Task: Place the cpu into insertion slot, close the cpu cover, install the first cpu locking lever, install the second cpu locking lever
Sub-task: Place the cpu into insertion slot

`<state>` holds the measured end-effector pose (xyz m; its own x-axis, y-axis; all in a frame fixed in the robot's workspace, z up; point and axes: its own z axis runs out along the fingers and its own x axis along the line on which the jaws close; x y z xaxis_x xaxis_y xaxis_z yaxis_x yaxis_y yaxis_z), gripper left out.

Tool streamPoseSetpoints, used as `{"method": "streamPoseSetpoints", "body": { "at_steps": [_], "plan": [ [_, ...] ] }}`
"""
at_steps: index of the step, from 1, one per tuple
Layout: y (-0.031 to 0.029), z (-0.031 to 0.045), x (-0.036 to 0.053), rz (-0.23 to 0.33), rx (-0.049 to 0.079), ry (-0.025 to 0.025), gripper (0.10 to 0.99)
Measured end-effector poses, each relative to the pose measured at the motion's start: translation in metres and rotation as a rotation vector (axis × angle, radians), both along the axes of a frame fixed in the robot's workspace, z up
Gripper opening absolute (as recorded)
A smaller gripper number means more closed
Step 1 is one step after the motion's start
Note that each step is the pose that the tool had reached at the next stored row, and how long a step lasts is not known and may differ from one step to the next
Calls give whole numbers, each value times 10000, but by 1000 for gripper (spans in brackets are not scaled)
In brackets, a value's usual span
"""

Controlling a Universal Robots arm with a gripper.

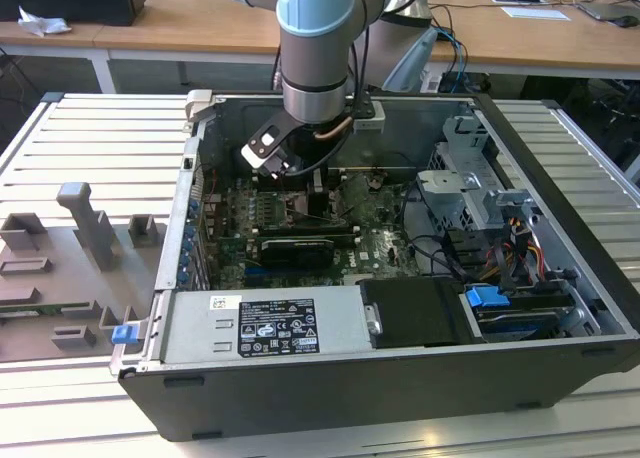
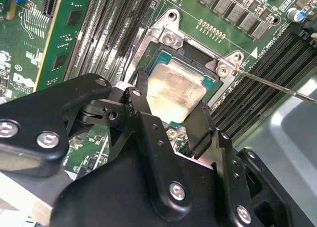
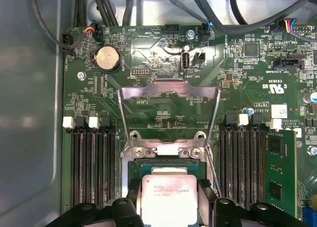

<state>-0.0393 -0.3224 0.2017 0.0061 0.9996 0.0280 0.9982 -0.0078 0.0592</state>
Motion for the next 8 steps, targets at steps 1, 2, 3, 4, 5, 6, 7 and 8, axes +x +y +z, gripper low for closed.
{"method": "streamPoseSetpoints", "body": {
  "at_steps": [1,2,3,4,5,6,7,8],
  "plan": [
    [0,-7,1,1,1,2,537],
    [0,-12,2,1,-1,2,537],
    [0,-16,2,1,-1,3,537],
    [-1,-18,2,1,-3,4,537],
    [0,-19,2,1,-1,3,537],
    [0,-20,2,1,0,2,537],
    [0,-19,2,1,-1,3,537],
    [0,-20,2,1,0,2,537]
  ]
}}
